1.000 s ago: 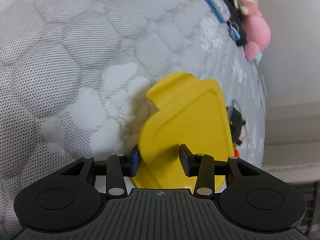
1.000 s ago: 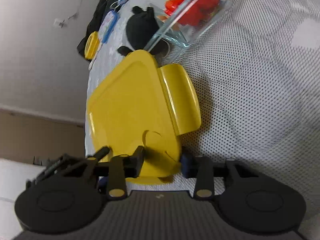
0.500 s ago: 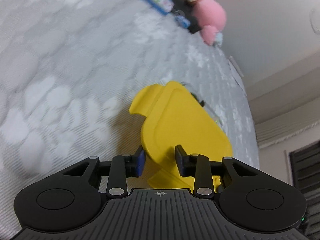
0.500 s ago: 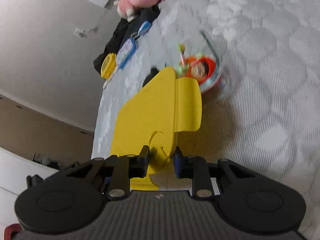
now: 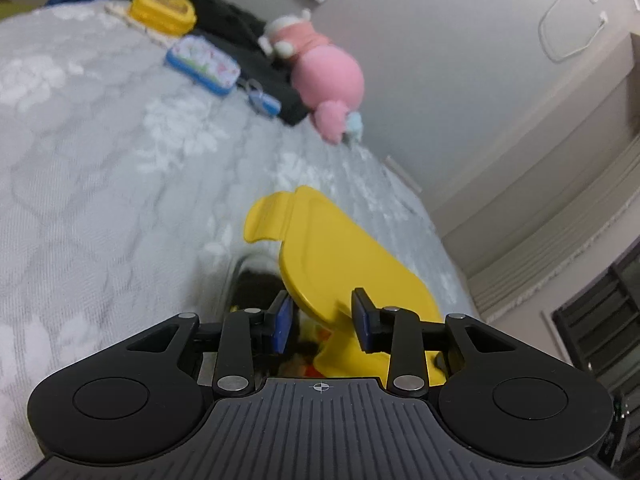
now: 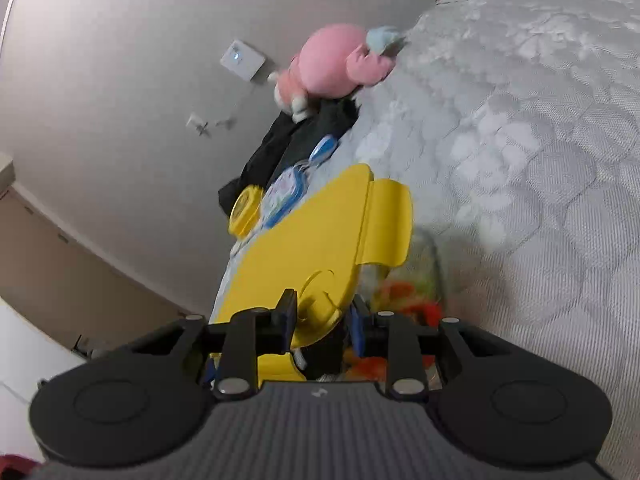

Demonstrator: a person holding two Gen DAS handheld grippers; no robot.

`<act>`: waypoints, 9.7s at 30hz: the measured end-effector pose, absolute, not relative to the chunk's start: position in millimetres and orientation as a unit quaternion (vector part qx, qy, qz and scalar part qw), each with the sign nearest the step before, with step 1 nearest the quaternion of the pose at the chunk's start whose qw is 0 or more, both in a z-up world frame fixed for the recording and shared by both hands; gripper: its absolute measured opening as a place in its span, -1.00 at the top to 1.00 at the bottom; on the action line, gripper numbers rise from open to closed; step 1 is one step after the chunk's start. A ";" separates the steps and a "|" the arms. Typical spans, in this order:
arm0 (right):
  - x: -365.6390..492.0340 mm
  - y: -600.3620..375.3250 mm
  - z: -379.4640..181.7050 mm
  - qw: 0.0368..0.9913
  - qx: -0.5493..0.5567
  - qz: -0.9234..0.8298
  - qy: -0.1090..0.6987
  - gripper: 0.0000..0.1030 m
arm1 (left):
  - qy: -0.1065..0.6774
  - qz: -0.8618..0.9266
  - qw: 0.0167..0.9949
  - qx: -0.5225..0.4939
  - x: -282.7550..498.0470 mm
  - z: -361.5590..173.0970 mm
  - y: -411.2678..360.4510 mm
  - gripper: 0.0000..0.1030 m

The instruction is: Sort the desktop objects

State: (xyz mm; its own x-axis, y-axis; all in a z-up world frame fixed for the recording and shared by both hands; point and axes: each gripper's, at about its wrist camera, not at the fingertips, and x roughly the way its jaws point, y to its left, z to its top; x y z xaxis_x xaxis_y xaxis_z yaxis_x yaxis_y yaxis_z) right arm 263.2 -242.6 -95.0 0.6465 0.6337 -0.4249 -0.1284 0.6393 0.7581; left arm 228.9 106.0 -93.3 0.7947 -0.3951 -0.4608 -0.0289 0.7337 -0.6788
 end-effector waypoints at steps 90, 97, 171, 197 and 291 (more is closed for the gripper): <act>263.3 -219.7 -125.6 0.906 0.217 0.090 0.352 0.20 | 0.429 -0.101 0.864 -0.242 296.6 -134.1 92.9 -0.65; 259.9 -230.3 -117.0 0.914 0.242 0.076 0.317 0.30 | 0.379 -0.085 0.854 -0.348 281.5 -103.6 151.2 -0.48; 262.1 -65.6 -104.2 0.920 0.030 0.213 0.329 0.71 | 0.360 -0.051 0.844 -0.393 256.0 -104.4 178.8 -0.47; 222.8 -231.3 -116.6 0.912 0.249 0.077 0.318 -0.02 | 0.361 0.008 0.918 -0.164 231.7 -95.8 80.8 -0.48; 116.5 -170.7 -105.2 0.927 -0.008 0.079 0.367 -1.00 | 0.429 0.031 0.901 -0.054 121.7 -122.6 34.6 -1.00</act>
State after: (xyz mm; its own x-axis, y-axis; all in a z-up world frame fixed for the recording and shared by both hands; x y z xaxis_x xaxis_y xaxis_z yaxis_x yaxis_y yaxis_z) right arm 116.5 -170.7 -105.2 0.7186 0.1400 -0.6812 -0.1523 0.9874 0.0422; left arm 121.7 34.6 -122.6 0.6299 0.0092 -0.7766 -0.1025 0.9922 -0.0714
